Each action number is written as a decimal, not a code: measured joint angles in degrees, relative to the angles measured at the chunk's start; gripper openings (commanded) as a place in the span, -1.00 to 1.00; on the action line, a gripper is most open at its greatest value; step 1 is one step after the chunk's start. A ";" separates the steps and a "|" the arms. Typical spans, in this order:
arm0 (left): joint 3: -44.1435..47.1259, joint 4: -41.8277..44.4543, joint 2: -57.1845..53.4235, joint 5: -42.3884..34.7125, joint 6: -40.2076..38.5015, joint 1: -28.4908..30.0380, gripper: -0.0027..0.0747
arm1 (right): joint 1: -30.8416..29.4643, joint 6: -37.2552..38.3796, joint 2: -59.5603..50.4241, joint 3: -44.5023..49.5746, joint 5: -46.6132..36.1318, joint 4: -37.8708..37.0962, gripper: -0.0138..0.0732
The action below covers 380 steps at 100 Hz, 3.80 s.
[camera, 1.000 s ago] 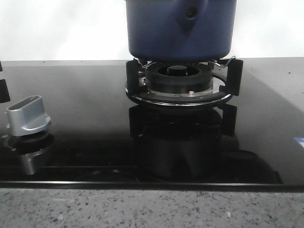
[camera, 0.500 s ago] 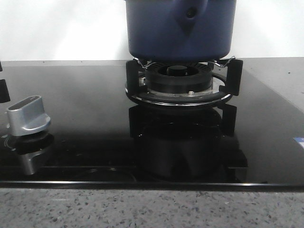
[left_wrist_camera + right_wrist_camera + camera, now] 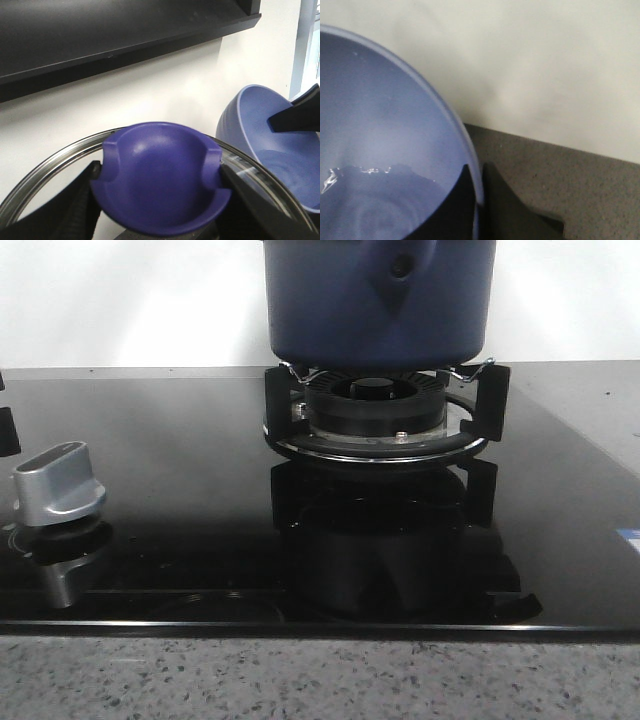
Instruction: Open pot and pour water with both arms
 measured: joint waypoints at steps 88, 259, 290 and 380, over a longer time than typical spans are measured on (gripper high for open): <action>0.00 0.00 0.00 -0.12 0.00 0.00 -0.44 | 0.98 -0.76 -6.41 18.63 -34.52 -1.78 -0.81; 0.00 0.00 0.00 -0.12 0.00 0.00 -0.44 | 4.45 -0.76 -6.48 36.48 -78.00 -5.20 -0.81; 0.00 0.00 0.00 -0.12 0.00 0.00 -0.44 | 4.45 -0.76 -6.48 36.48 -78.13 -5.23 -0.81; 0.00 0.00 0.00 -0.12 0.00 0.00 -0.44 | 4.45 -0.76 -8.23 30.89 -62.25 -5.32 -0.81</action>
